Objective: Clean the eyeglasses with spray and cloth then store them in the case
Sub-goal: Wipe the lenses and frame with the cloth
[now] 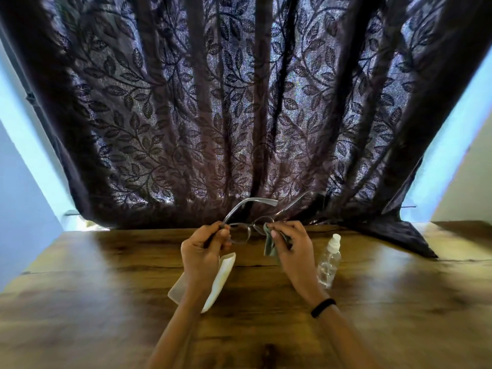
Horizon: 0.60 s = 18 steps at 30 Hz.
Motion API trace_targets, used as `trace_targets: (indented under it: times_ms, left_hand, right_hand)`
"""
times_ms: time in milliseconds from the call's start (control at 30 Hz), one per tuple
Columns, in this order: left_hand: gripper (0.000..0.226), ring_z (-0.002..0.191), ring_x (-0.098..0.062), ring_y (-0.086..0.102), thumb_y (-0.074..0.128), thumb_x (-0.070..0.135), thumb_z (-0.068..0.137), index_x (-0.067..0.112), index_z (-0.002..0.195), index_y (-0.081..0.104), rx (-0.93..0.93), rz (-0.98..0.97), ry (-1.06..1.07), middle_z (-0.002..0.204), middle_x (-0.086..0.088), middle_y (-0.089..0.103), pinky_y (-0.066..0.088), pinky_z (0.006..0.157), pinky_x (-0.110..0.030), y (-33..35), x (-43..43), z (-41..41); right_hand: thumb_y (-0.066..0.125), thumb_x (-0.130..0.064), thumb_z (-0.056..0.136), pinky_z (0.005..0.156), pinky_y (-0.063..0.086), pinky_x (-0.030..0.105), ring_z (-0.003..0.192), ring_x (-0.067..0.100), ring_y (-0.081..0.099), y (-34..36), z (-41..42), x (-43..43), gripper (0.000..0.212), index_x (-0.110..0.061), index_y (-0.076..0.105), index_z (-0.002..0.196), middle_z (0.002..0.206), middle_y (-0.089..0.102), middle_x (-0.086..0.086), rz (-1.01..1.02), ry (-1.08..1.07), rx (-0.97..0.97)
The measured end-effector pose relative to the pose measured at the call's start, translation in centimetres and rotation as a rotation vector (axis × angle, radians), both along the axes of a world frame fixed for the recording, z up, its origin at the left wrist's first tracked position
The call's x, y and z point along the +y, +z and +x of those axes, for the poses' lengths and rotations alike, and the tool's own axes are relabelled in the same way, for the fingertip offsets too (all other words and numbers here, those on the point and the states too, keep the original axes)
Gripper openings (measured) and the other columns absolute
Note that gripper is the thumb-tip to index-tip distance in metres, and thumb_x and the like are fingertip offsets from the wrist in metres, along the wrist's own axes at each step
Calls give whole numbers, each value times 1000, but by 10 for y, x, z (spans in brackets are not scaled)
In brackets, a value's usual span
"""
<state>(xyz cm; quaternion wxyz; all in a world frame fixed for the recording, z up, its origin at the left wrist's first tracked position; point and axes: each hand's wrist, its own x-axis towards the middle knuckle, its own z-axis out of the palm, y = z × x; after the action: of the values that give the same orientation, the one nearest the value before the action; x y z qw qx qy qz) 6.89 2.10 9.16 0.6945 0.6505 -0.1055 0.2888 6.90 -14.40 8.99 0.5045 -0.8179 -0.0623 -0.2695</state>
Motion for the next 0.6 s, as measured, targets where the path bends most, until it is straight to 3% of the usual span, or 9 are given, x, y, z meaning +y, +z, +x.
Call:
trace_targets:
  times_ms: [167,267,367,533,600]
  left_hand:
    - [29,57,-7,62,58,-10,79,17,80,67,1,19,-14,65,10,69,52,56,-16,0,3,-1]
    - [32,56,-5,62,58,-11,78,19,82,66,-9,67,-11,65,11,70,51,56,-14,2,2,-2]
    - [34,59,-3,63,58,-13,77,20,83,66,-2,59,-20,67,13,70,51,57,-12,4,-4,-4]
    - [35,67,-1,66,59,-12,77,21,88,65,-20,85,0,72,6,69,52,62,-12,7,-7,-4]
    - [35,68,-1,66,60,-13,76,20,89,65,-27,104,20,75,3,68,53,63,-12,7,-7,-4]
  right_hand:
    - [56,-10,88,80,48,13,90,-2,57,11,-8,4,18,-25,65,90,99,57,-3,241,149,75]
    - [57,-9,88,85,50,25,96,10,59,22,-9,8,17,-23,66,90,104,60,5,366,150,58]
    - [59,-12,87,82,49,24,92,7,58,30,-8,16,13,-13,67,97,101,59,3,213,139,18]
    - [61,-9,85,78,49,15,88,5,54,24,-15,32,23,-12,66,108,99,53,-3,-169,162,-119]
    - [59,-8,87,77,49,13,86,6,53,22,-14,31,23,-9,65,109,98,54,-1,-207,109,-160]
